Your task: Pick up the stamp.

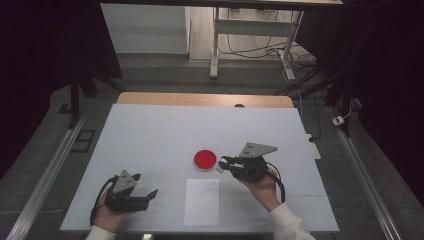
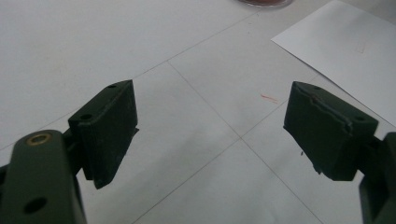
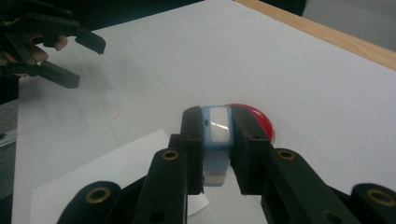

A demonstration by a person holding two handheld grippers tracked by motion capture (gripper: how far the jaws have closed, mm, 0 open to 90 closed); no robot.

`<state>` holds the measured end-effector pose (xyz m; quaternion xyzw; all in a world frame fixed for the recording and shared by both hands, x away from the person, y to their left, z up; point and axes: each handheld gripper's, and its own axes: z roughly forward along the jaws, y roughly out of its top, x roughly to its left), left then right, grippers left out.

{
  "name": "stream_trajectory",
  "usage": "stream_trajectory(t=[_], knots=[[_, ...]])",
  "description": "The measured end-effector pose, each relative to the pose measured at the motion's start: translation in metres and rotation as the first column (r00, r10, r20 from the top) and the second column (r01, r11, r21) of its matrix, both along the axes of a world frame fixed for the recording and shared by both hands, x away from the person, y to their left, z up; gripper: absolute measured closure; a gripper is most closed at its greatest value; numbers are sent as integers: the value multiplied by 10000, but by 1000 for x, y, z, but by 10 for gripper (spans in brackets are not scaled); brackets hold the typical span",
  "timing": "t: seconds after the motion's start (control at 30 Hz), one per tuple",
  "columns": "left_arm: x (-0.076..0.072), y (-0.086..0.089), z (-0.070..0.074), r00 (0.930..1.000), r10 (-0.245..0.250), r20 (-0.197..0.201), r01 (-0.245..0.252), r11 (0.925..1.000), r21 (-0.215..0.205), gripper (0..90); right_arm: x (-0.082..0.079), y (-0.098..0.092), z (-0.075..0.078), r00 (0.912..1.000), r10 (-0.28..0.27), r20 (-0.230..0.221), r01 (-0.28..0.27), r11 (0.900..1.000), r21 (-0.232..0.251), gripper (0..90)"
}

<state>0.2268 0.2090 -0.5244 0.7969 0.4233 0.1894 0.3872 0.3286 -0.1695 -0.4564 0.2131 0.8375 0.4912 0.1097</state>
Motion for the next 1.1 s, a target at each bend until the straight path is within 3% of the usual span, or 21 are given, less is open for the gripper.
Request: stream_trajectory(t=[1.1], knots=[[1,-2,0,10000,-39,29,39,10000,32,173,-18,30,-10,9966,799,-219,-802,9967,-125,747]])
